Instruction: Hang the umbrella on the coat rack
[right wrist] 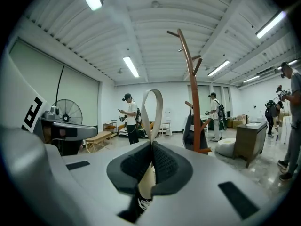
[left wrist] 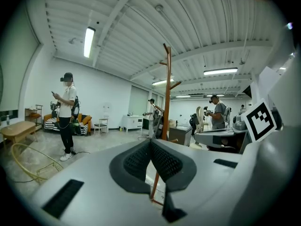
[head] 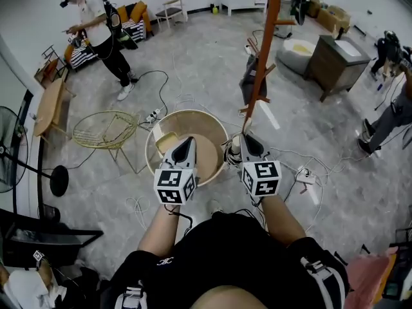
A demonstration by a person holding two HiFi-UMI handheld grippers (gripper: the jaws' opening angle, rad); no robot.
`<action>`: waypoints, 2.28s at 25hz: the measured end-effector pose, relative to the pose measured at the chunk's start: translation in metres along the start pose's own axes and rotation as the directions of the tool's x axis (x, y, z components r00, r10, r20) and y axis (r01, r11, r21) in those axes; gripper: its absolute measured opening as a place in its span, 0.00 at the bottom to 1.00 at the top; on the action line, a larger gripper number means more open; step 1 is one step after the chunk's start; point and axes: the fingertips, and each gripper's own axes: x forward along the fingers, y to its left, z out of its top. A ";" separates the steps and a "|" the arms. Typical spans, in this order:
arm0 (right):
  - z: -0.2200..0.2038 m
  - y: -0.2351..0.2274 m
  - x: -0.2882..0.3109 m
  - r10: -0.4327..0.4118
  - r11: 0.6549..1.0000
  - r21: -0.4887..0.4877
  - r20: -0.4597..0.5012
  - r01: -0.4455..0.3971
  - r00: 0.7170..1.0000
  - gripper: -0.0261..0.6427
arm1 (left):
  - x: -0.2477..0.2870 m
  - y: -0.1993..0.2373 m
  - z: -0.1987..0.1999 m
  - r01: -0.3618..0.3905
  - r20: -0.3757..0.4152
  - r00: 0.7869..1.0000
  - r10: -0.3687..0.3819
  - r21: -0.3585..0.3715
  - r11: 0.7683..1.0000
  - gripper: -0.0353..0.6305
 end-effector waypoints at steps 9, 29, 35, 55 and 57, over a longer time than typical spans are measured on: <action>0.013 -0.049 0.107 0.009 1.000 0.004 -0.024 -0.009 1.000 0.06 | 0.106 0.048 0.015 0.001 -0.037 0.999 -0.001 0.010 1.000 0.08; -0.032 -0.043 0.189 -0.341 0.936 0.052 -0.129 0.349 0.931 0.06 | 0.202 0.115 0.009 0.329 -0.120 0.940 -0.320 0.068 0.942 0.08; -0.071 -0.053 0.207 -0.495 0.859 0.032 -0.207 0.512 0.844 0.06 | 0.215 0.137 0.002 0.403 -0.151 0.909 -0.390 0.070 0.912 0.08; -0.191 -0.124 0.256 -0.737 0.636 -0.653 -0.356 0.411 0.575 0.06 | 0.241 0.182 -0.005 0.374 -0.161 0.918 -0.362 0.047 0.926 0.08; -0.200 -0.130 0.259 -0.744 0.622 -0.681 -0.359 0.387 0.564 0.06 | 0.240 0.188 -0.006 0.354 -0.162 0.926 -0.342 0.046 0.934 0.08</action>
